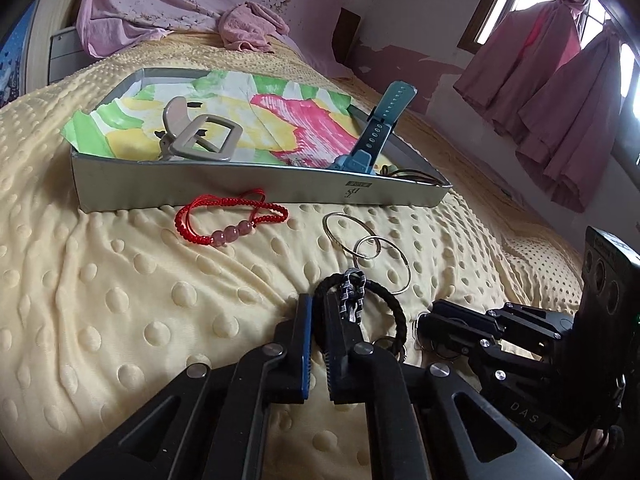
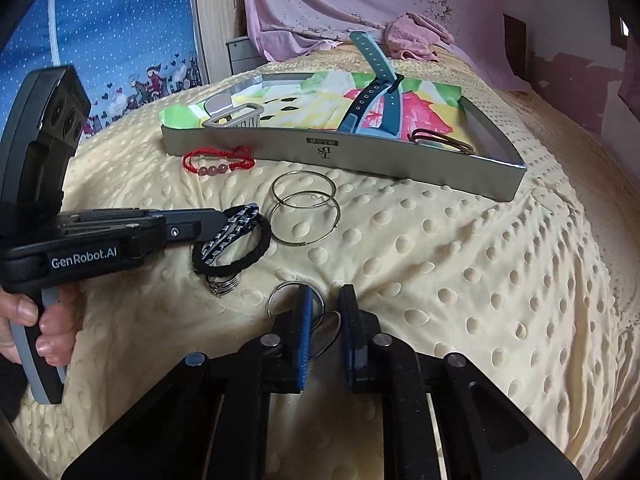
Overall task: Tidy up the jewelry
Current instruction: 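Grasp the black hair tie with the left tool while the right tool grasps a silver ring, then carry the hair tie and ring into the tray and open both tools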
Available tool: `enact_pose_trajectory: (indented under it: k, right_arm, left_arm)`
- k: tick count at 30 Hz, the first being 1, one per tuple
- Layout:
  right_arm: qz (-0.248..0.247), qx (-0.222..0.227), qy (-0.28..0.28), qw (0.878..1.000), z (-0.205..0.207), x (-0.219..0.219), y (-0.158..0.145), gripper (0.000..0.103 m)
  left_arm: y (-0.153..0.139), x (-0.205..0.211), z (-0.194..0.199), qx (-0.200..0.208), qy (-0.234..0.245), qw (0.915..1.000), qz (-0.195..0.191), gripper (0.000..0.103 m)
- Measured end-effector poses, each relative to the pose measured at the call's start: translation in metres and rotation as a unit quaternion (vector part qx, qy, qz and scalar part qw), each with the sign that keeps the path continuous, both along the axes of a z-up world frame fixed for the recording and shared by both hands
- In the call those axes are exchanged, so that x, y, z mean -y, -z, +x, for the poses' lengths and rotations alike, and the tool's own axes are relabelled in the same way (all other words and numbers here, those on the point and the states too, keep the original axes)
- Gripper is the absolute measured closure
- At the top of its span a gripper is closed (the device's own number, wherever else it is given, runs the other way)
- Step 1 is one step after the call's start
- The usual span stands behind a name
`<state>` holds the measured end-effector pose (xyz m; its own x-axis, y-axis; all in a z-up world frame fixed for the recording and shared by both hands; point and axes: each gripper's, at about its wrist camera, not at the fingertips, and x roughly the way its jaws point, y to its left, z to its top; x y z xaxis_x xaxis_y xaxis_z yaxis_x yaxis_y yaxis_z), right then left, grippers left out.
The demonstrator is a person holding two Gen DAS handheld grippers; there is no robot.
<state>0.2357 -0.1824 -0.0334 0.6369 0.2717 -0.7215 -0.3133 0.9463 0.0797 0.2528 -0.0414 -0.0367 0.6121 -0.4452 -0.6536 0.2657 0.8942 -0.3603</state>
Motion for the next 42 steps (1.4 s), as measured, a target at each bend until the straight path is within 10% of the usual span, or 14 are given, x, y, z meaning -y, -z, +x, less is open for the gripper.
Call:
enact_pose_trajectory:
  k: [42]
  right_arm:
    - [0.124,0.071,0.047,0.989,0.018,0.048,-0.030,0.101]
  left_arm:
    - [-0.047,-0.011,-0.011,0.077,-0.037,0.9944,-0.062,0.098]
